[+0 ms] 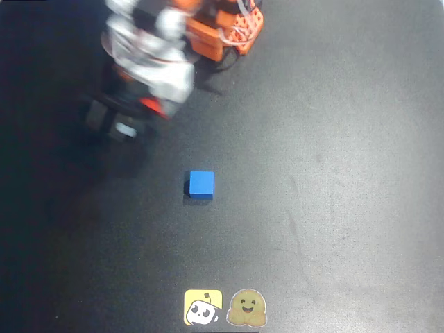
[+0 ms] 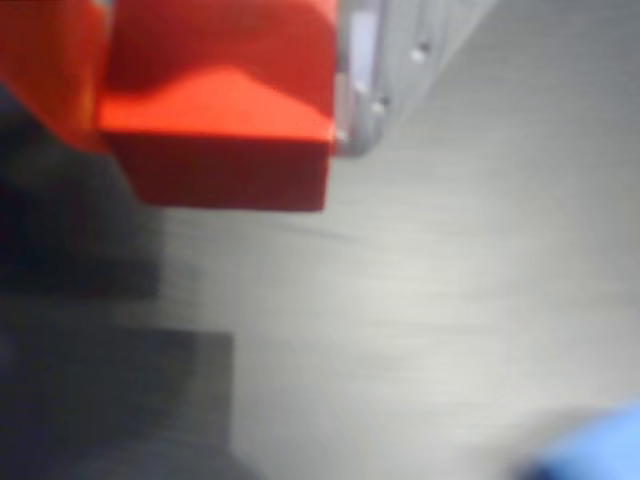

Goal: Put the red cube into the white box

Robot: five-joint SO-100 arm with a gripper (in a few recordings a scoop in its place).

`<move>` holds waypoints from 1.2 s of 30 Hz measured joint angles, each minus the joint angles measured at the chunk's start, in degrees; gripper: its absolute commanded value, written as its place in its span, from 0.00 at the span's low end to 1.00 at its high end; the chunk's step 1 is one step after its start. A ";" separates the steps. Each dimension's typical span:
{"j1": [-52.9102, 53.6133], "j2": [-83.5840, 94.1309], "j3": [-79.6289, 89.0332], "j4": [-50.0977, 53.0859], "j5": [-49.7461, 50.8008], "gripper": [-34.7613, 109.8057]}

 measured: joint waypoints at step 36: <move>28.65 5.89 5.71 7.29 -27.07 0.24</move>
